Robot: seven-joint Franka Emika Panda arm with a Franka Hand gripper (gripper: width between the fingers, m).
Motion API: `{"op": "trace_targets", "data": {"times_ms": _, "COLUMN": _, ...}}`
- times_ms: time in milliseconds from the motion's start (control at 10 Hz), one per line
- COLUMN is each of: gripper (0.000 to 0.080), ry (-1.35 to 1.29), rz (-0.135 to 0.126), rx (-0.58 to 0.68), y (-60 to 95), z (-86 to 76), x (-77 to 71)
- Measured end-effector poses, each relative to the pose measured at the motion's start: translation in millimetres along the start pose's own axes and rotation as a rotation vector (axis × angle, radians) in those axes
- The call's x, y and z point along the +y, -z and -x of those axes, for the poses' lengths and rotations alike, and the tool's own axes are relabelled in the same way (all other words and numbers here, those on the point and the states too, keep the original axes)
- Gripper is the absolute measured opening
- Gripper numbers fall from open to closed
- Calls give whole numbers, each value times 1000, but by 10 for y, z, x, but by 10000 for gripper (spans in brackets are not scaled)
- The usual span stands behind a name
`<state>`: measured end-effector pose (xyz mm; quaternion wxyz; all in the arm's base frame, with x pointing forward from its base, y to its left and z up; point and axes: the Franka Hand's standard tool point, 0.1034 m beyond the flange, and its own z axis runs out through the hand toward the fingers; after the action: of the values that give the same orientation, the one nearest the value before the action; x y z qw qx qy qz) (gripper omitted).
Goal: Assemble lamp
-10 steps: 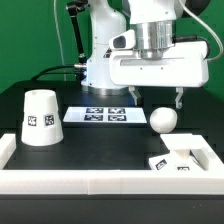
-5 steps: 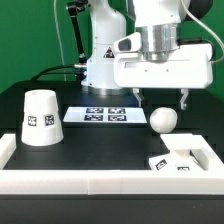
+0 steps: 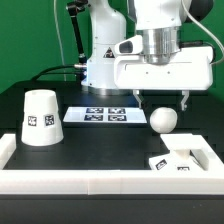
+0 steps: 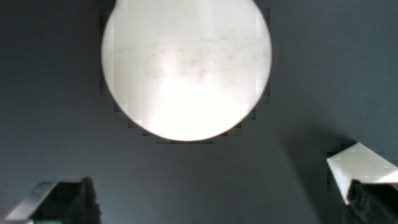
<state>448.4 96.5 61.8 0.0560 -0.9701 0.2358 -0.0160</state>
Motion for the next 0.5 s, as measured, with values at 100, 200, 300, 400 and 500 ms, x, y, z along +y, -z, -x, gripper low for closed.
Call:
{"op": "trace_targets", "data": {"times_ms": 100, "gripper": 699, "ry": 46, "rz": 19, "rx": -60, "y": -17, "z": 41, "x": 51}}
{"op": "trace_targets", "data": {"times_ms": 200, "gripper": 699, "ry": 63, "rz": 32, "rx": -129, "y": -3, "z": 34, "x": 55}}
{"op": "trace_targets", "data": {"times_ms": 300, "gripper": 699, "ry": 88, "rz": 30, "rx": -147, "y": 6, "z": -5, "x": 8}}
{"op": "trace_targets", "data": {"times_ms": 400, "gripper": 699, "ry": 129, "rz": 40, "rx": -216, "y": 8, "z": 39, "x": 3}}
{"op": "trace_targets", "data": {"times_ms": 500, "gripper": 699, "ry": 145, "rz": 39, "rx": -263, "y": 24, "z": 8, "x": -16}}
